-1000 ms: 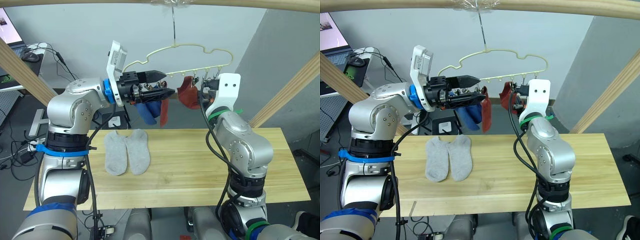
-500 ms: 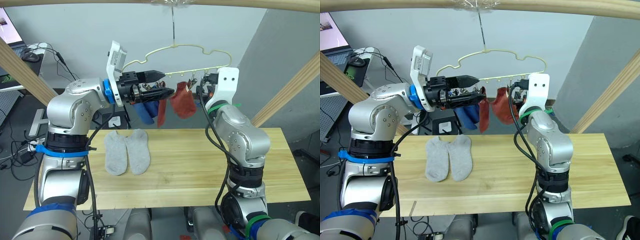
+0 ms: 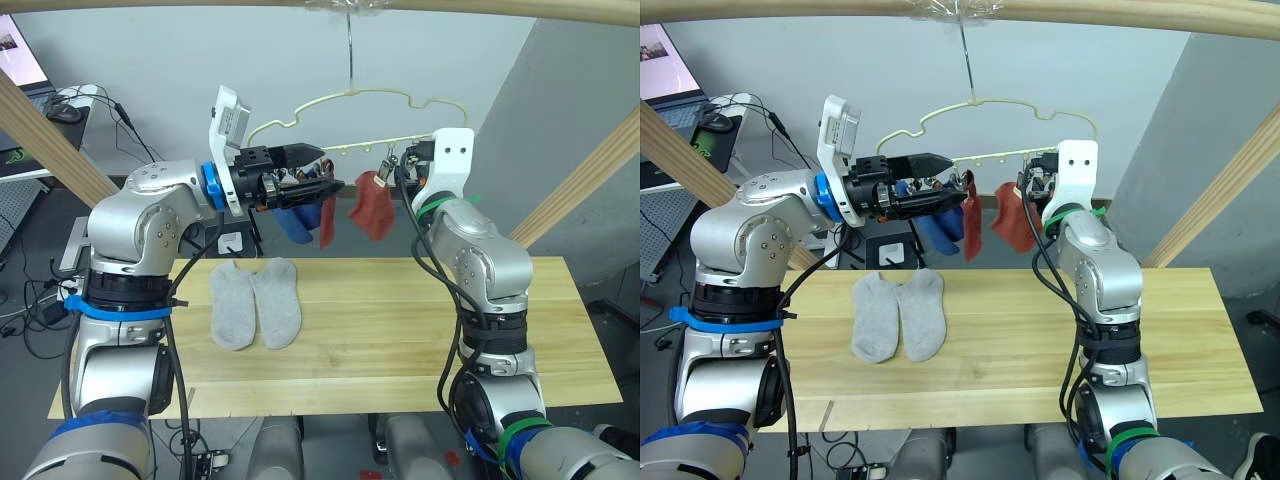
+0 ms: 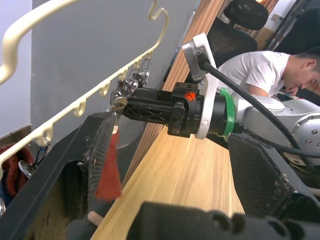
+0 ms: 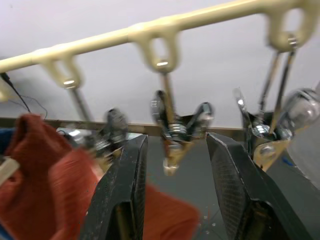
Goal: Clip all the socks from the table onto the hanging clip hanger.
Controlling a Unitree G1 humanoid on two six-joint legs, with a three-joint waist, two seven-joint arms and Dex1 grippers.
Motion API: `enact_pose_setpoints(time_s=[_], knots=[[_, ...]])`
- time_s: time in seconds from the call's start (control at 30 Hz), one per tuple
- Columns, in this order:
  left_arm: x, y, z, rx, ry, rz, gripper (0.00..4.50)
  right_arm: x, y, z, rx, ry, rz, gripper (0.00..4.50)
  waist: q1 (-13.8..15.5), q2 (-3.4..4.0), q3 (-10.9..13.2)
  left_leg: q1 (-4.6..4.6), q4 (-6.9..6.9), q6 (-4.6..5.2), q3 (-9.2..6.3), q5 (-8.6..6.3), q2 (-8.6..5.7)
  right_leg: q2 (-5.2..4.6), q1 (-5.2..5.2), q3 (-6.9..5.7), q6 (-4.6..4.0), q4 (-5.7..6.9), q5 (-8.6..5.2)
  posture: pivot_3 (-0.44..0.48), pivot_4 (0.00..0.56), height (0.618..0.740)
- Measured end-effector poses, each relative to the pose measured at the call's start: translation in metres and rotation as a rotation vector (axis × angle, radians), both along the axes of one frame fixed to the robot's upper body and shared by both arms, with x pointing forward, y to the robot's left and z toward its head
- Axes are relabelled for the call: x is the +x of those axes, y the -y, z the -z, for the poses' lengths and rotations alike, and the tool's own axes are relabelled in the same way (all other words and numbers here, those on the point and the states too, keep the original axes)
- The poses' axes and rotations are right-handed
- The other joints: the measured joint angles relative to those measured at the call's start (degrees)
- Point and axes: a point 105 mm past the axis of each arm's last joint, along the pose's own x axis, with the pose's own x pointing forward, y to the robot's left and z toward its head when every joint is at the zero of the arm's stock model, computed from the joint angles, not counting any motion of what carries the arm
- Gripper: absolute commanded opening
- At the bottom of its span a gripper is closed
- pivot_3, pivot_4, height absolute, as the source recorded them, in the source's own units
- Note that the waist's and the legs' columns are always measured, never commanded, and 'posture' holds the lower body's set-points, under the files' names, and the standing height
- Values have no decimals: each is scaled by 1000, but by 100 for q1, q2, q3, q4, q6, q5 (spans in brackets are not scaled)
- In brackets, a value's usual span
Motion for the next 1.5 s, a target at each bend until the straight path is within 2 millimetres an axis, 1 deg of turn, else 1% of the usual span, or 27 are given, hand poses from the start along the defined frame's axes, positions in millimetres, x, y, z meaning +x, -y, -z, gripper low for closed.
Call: enact_pose_setpoints(time_s=[0.2,0.37,0.5,0.93,1.07,1.3,1.5], knots=[[1,0,0,-1,2,-10,4045,9,1,-7,-13,14,3,1892,1,0,0,0,1,-1,1,1,0,0,0,1,0,2,0,119,213,740],[1,0,-1,-1,6,-16,4045,13,-4,-20,-11,47,-7,1892,5,0,0,0,1,-1,0,1,0,0,0,0,0,1,0,125,215,740],[-1,1,1,3,11,-14,4045,14,-6,-18,-7,39,-12,1892,14,0,0,0,1,-1,1,1,0,0,0,0,0,1,0,129,217,740],[0,0,2,3,10,-30,4045,14,-9,-20,-2,42,-18,1892,43,0,0,0,1,-1,0,1,0,0,0,0,0,2,0,128,217,740],[0,0,2,3,11,-31,4045,15,-8,-17,-7,21,-8,1892,56,0,0,0,1,-1,0,1,0,0,0,0,0,2,0,126,218,740],[0,0,3,3,14,-33,4045,8,-14,-16,14,-3,-15,1892,66,0,0,0,1,-1,0,1,0,0,-1,0,0,2,0,113,221,740],[0,0,2,2,26,-35,4045,8,-15,-15,21,-11,-18,1892,92,0,0,0,1,-1,1,1,0,0,-1,0,-1,2,0,120,220,740]])
